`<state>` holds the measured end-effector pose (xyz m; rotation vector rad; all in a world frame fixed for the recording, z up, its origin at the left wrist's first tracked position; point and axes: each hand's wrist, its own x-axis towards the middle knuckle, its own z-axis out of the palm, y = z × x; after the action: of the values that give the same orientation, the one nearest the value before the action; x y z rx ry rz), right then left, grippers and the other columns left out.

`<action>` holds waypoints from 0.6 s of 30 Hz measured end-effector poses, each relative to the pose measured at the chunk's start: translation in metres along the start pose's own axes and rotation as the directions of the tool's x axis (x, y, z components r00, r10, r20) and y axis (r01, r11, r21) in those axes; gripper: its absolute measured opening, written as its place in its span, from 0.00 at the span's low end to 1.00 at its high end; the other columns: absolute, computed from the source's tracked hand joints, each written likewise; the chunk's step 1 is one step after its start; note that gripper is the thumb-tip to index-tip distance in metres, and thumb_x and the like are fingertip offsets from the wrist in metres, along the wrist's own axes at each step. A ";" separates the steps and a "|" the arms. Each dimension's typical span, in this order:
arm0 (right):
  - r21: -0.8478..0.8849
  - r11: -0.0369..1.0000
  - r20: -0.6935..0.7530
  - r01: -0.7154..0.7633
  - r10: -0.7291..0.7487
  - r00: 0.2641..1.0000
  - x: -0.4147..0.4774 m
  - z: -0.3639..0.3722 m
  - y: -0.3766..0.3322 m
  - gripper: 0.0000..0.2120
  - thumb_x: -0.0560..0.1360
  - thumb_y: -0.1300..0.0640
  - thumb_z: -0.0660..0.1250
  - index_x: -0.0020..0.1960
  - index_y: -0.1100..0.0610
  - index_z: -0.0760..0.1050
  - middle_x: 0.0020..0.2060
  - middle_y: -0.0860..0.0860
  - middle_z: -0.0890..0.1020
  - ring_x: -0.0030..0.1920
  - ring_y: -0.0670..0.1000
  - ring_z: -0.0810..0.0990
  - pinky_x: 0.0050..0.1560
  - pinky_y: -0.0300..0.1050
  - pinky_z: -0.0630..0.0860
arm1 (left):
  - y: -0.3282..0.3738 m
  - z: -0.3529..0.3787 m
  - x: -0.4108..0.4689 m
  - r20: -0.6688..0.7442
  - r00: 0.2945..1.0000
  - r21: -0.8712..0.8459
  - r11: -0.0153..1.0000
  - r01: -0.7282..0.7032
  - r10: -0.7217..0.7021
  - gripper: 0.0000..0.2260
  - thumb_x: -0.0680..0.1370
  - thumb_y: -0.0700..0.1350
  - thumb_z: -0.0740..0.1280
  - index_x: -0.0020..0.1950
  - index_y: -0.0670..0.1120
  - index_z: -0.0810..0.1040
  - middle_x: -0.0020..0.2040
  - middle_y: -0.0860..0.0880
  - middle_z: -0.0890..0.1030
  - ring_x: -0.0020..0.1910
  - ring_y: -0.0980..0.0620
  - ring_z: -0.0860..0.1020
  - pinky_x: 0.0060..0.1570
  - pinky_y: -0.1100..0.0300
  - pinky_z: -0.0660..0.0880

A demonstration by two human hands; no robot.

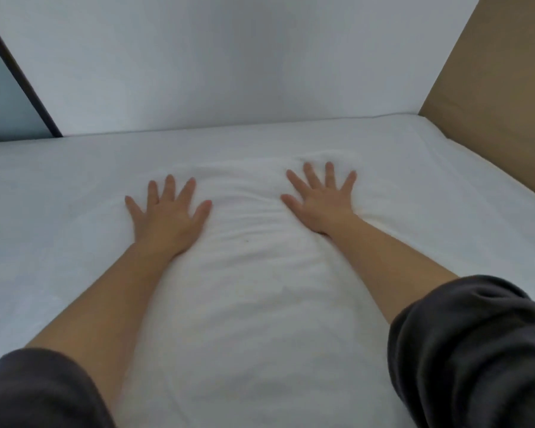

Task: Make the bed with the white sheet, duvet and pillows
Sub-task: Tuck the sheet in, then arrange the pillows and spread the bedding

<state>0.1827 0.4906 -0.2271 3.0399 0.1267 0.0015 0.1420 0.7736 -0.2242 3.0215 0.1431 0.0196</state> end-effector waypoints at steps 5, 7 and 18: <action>0.061 0.992 0.035 -0.112 0.110 0.993 0.006 0.055 0.017 0.32 0.77 0.30 0.38 0.77 0.38 0.36 0.78 0.45 0.36 0.77 0.61 0.34 0.67 0.77 0.33 | -0.022 0.045 -0.001 -0.029 0.990 0.020 0.990 0.137 -0.136 0.32 0.76 0.70 0.40 0.78 0.61 0.44 0.80 0.51 0.43 0.78 0.45 0.42 0.70 0.32 0.39; 0.074 0.991 0.010 -0.116 0.115 0.993 0.012 0.069 0.011 0.32 0.77 0.30 0.38 0.77 0.38 0.36 0.78 0.45 0.36 0.77 0.61 0.34 0.66 0.76 0.34 | -0.024 0.057 0.004 -0.073 0.986 0.000 0.989 0.150 -0.150 0.31 0.76 0.70 0.41 0.78 0.61 0.46 0.80 0.50 0.44 0.78 0.45 0.43 0.70 0.32 0.39; 0.081 0.992 0.004 -0.098 0.097 0.995 -0.001 0.099 0.028 0.30 0.79 0.34 0.39 0.79 0.41 0.39 0.78 0.43 0.38 0.78 0.56 0.34 0.71 0.71 0.36 | -0.040 0.101 -0.014 -0.113 0.984 -0.012 0.990 0.140 -0.140 0.31 0.78 0.67 0.45 0.79 0.58 0.47 0.80 0.45 0.46 0.78 0.43 0.45 0.71 0.34 0.38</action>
<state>0.1841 0.4525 -0.3232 3.1236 -0.0225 0.0032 0.1267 0.7998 -0.3290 2.9987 0.3653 0.1791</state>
